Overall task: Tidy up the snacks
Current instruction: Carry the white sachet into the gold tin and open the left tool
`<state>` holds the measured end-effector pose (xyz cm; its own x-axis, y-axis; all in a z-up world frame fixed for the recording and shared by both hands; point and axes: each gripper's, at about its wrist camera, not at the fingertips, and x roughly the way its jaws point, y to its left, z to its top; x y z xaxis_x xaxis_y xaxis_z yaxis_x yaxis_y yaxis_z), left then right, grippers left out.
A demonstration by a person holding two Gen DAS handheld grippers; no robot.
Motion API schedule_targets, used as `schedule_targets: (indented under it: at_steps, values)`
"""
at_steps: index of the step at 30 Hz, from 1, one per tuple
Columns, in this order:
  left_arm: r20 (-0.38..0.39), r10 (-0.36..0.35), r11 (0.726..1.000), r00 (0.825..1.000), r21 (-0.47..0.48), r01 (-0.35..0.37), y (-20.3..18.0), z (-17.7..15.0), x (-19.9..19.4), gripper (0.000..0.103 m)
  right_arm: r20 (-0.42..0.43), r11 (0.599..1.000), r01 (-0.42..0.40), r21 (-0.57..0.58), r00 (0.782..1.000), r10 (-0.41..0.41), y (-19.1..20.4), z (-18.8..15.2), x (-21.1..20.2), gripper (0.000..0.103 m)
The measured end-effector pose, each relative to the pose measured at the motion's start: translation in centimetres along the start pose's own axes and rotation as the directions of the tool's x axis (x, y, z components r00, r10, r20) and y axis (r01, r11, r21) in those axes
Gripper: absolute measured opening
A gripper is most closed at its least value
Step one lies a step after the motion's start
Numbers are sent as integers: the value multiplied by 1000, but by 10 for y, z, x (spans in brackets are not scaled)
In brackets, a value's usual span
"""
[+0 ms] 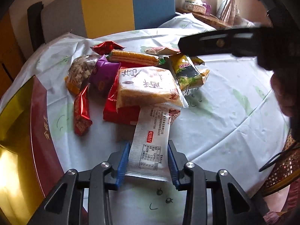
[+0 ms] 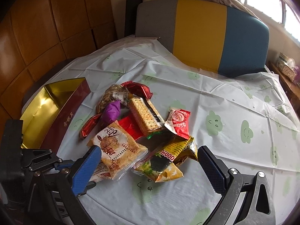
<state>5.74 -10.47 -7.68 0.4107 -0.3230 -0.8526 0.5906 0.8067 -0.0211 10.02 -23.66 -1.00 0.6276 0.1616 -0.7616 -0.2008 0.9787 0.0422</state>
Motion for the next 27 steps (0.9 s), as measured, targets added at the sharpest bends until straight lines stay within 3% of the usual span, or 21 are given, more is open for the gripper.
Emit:
schedule_targets:
  at_steps: [12, 17, 22, 27]
  values:
    - [99, -54, 997, 994, -44, 58, 6, -32, -58, 37, -47, 994, -81, -70, 996, 78, 22, -3, 24, 103]
    - [173, -100, 982, 980, -139, 125, 31, -35, -98, 37, -79, 986, -148, -75, 987, 142, 28, -1, 34, 103]
    - [253, -47, 941, 966, -314, 127, 88, -28, -125, 37, -116, 982, -157, -106, 983, 145, 37, -2, 48, 103]
    - [234, 43, 877, 971, -474, 75, 145, -19, -120, 37, -114, 985, -120, -122, 988, 107, 39, -2, 60, 102]
